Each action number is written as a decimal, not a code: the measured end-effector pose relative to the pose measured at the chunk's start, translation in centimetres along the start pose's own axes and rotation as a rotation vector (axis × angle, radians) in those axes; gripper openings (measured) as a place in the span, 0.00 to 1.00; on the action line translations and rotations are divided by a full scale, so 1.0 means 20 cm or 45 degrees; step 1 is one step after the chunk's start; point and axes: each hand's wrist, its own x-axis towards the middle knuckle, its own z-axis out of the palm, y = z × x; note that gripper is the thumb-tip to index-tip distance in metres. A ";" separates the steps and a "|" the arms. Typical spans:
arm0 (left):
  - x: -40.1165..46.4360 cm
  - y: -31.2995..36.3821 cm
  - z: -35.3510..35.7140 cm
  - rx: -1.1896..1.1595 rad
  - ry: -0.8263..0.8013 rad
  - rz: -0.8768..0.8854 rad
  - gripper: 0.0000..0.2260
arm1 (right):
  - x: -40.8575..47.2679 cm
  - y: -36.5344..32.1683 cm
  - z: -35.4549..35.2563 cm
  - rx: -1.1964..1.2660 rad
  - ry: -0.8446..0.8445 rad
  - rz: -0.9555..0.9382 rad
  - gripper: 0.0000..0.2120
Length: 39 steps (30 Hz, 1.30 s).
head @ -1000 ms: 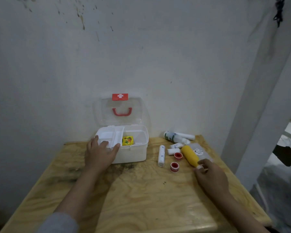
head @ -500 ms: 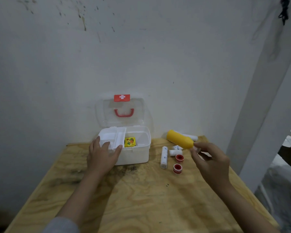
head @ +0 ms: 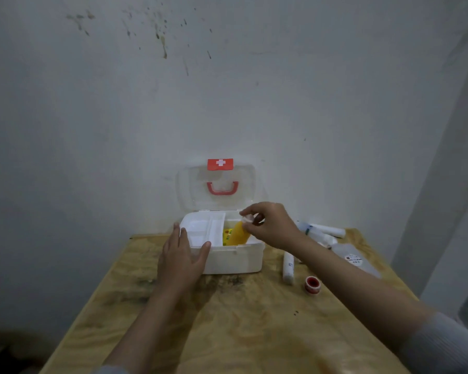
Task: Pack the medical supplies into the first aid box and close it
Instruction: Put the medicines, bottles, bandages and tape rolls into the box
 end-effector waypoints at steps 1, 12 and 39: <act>0.00 0.00 0.01 -0.001 0.005 -0.008 0.37 | 0.02 0.00 0.02 -0.024 -0.065 -0.005 0.11; -0.01 -0.01 0.02 -0.067 0.056 -0.018 0.36 | 0.05 -0.01 0.14 -0.013 -0.296 -0.022 0.13; -0.02 0.00 0.02 -0.616 0.093 -0.150 0.39 | -0.84 0.76 -0.29 -0.389 0.434 0.745 0.13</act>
